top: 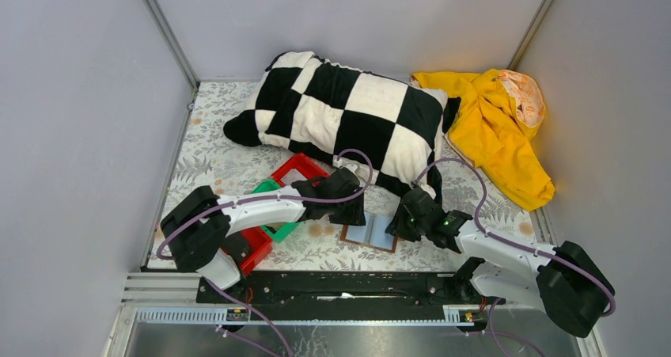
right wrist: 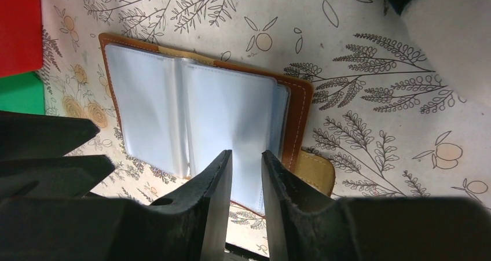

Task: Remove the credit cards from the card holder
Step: Remove the credit card from the card holder.

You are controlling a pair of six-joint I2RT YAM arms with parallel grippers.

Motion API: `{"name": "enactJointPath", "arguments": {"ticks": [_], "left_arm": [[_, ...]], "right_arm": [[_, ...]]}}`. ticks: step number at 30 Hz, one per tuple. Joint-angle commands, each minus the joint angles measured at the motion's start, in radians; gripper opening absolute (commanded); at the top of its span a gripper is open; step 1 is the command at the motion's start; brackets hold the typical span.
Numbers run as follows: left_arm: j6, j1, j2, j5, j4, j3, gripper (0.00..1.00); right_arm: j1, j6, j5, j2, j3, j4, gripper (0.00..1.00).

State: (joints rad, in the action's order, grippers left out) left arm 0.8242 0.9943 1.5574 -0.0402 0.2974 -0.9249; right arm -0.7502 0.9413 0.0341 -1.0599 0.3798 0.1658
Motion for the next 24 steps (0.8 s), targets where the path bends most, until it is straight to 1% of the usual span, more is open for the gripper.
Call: {"name": "enactJointPath", "arguments": {"ticks": [1, 13, 19, 24], "left_arm": [[-0.016, 0.004, 0.046, 0.024, -0.042, -0.029, 0.51], [0.001, 0.016, 0.134, -0.023, -0.084, -0.031, 0.52], [0.014, 0.029, 0.183, -0.127, -0.147, -0.045, 0.52], [0.043, 0.035, 0.184, -0.192, -0.223, -0.042, 0.52]], "right_arm": [[-0.008, 0.007, 0.037, -0.008, -0.025, 0.017, 0.33], [-0.008, 0.004, 0.032, -0.009, -0.023, 0.017, 0.34], [-0.008, 0.005, 0.034, -0.001, -0.024, 0.019, 0.34], [-0.008, 0.008, 0.035, 0.007, -0.032, 0.023, 0.34]]}}
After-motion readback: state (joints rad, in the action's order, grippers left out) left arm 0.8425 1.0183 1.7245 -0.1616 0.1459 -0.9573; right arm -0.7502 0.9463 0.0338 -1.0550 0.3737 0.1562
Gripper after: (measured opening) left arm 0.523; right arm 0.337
